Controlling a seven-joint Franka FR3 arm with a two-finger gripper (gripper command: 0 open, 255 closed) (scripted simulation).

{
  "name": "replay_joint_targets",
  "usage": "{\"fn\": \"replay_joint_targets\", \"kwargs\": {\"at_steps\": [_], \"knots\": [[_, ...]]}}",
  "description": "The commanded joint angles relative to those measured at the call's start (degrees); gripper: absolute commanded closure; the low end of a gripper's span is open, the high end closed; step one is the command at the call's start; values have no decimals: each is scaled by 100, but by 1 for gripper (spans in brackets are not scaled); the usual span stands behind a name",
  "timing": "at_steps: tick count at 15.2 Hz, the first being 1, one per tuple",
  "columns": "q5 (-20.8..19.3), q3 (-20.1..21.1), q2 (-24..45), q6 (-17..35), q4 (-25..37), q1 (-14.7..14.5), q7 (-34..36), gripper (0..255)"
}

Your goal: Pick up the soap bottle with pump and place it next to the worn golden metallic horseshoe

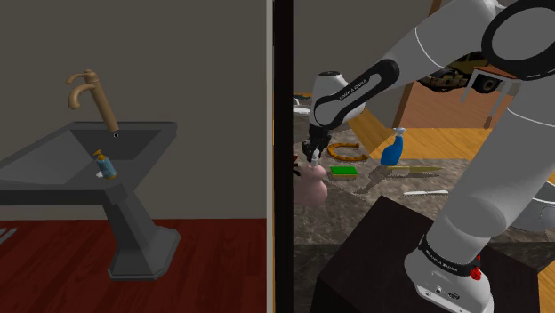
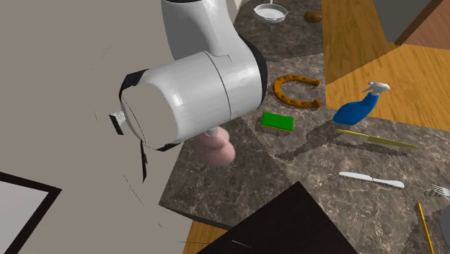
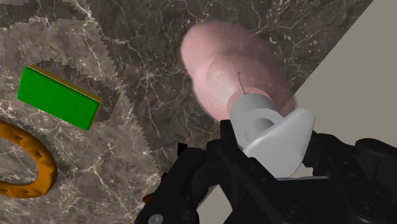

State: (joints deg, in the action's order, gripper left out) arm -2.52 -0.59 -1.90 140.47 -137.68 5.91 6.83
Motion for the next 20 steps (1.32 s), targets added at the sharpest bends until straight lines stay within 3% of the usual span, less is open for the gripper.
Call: {"fn": "replay_joint_targets", "kwargs": {"at_steps": [1, 5, 20], "knots": [[0, 0, 0, 0, 0, 0, 0, 255], [0, 0, 0, 1, -1, 0, 0, 255], [38, 5, -680, -1202, 523, -8, -49, 255]]}}
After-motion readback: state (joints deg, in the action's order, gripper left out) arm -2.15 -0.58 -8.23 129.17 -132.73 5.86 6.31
